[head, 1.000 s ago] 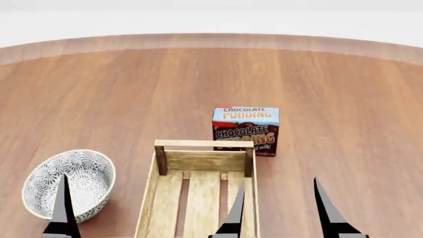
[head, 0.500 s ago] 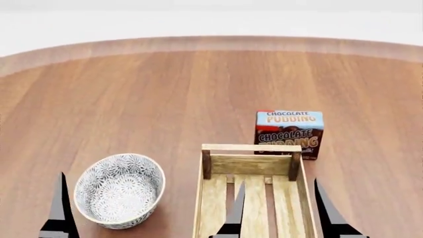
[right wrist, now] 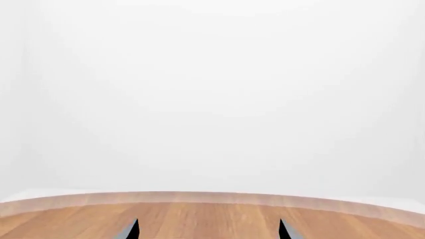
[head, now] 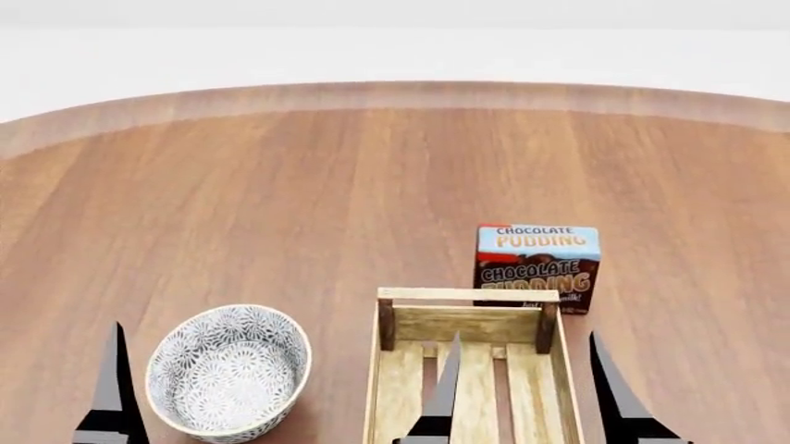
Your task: Pick up the bowl on the left and put it in the tray.
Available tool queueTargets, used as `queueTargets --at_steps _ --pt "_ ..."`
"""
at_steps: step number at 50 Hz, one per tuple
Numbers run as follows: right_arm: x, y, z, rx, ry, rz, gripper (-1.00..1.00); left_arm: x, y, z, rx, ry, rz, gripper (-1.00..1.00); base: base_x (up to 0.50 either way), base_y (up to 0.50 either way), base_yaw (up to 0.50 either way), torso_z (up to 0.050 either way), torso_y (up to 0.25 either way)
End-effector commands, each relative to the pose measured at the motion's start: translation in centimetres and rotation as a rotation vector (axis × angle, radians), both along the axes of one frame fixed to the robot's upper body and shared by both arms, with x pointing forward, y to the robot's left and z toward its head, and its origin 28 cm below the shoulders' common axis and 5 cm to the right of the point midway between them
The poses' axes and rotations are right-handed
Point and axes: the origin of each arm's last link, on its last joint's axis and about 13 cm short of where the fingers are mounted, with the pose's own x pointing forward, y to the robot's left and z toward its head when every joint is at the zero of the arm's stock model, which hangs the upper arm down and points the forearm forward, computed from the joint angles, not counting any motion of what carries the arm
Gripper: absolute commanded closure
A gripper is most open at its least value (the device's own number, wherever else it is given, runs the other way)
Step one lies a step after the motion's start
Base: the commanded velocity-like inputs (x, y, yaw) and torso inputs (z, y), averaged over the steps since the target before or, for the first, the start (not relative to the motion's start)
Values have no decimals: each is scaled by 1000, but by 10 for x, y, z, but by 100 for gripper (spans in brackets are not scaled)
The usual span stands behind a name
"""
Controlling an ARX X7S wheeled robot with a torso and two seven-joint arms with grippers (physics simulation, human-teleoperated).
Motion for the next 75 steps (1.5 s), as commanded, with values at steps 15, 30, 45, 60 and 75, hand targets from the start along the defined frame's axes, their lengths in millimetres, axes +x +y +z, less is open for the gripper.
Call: queueTargets --at_steps 15,30,45,60,75 --pt "-2 -1 4 -6 -12 3 -100 0 3 0 -35 5 -14 -100 0 0 0 50 -1" --pt "-3 0 4 -7 -12 4 -100 -1 2 -3 -1 10 -9 -100 0 0 0 38 -205" --pt "-3 0 5 -6 -13 4 -100 0 2 -3 -2 17 -12 -100 0 0 0 36 -219" --pt "-3 -1 5 -6 -14 3 -100 0 1 -4 -1 24 -21 -100 0 0 0 36 -219" --pt "-4 -2 4 -5 -11 -3 -100 8 -2 5 -209 120 -146 -100 0 0 0 5 -26"
